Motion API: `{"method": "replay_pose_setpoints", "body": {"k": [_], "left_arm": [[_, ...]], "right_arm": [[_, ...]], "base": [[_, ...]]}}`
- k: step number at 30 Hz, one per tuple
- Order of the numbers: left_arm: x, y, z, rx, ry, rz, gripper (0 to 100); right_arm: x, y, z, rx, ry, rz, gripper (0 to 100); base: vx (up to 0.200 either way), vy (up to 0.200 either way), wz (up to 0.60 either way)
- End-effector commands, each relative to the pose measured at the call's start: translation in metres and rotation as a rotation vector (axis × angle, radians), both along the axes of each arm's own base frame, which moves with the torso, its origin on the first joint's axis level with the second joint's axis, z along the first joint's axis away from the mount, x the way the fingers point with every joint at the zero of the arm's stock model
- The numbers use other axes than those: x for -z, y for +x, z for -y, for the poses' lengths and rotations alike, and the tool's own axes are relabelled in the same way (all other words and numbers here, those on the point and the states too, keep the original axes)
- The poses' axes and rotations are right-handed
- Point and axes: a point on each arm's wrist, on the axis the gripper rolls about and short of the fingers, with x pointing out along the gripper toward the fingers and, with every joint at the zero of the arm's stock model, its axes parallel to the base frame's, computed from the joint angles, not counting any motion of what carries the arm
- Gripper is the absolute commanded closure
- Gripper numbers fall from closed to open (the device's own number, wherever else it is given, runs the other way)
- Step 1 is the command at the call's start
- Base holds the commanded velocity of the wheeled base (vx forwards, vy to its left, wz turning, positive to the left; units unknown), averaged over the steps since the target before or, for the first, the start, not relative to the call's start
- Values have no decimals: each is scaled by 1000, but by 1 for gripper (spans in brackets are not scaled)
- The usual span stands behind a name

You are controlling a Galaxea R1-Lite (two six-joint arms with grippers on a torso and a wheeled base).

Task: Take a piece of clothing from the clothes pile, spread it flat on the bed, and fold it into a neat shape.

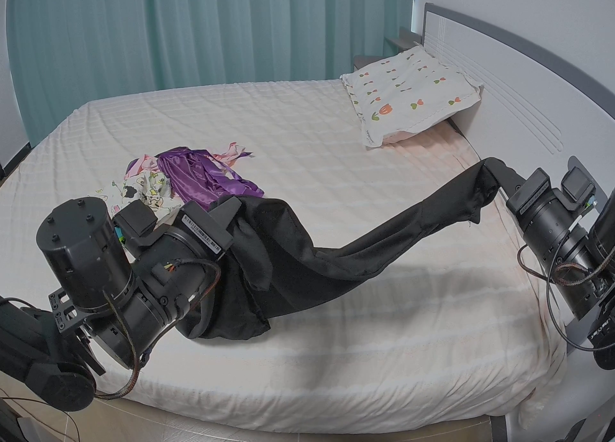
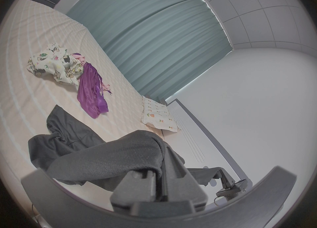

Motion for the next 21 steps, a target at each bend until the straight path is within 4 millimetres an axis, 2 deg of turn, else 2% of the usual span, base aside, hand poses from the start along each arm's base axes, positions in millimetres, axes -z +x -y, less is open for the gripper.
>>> {"method": "replay_pose_setpoints", "body": {"k": [1,3,7,19,21], "left_arm": [[2,1,1,1,4,-5,100],[3,0,0,2,7,-8,100],[2,1,1,2,9,-6,100],[-1,0,-1,-1,3,6,100],[-2,0,-1,-2,1,8,100]], "right_arm": [[4,2,-3,-15,-14,-13,100],[4,2,-2,-34,-15,-12,100],[11,5,-3,-27,-34,-37,100],[10,-1,-10,-76,-30,-28,100],[8,-2,-10,-81,-26,-24,100]], "base": [[0,-200,0],[0,-200,0],[0,0,0],[0,0,0],[-200,0,0]]}}
